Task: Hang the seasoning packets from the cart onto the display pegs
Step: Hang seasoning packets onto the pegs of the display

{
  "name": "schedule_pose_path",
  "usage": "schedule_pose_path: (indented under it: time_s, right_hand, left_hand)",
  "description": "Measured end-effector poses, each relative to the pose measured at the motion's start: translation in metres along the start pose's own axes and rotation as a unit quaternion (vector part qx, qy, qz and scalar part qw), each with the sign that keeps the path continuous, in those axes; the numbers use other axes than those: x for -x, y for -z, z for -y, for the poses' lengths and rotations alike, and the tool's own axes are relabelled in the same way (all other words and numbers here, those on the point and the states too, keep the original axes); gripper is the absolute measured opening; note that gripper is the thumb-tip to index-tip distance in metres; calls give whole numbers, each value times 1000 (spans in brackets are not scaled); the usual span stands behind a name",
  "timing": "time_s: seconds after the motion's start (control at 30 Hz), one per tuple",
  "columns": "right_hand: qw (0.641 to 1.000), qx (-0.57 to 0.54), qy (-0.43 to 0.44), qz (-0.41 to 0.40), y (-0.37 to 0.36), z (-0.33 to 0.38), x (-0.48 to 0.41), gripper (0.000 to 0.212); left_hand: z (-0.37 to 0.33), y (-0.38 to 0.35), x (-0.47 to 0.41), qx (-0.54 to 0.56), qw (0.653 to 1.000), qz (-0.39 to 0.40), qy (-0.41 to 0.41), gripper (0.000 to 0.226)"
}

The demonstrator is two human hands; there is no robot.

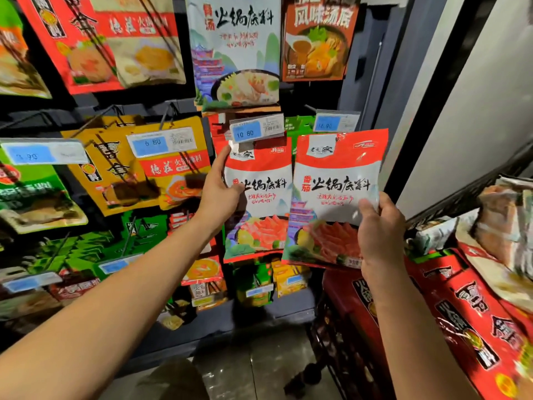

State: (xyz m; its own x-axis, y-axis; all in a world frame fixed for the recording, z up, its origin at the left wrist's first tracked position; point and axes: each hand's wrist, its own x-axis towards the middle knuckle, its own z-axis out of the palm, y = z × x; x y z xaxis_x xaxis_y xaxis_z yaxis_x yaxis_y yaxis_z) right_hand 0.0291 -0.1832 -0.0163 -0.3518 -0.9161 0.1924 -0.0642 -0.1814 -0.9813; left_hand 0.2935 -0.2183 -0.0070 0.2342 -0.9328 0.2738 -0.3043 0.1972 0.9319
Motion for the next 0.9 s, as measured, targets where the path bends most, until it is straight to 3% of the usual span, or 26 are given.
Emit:
schedule_pose_path:
  time_s: [0.3,0.5,0.63,0.9]
  right_hand:
    - [994,22,-44,101,-36,-14,15,16]
    - [984,-24,-53,168,-67,-14,17,23]
    - [979,-66,-70,181,-94,-20,14,30]
    - [979,-90,-83,164,-110,-13,5,22]
  left_hand:
    - [1,19,-21,-112,993,9,29,79]
    - [-29,33,-7,-155,986,-54,-31,51]
    - [-50,44,-13,-258,944,-102,-176,50]
    - [-72,50,-49,-445,862,-97,-221,31]
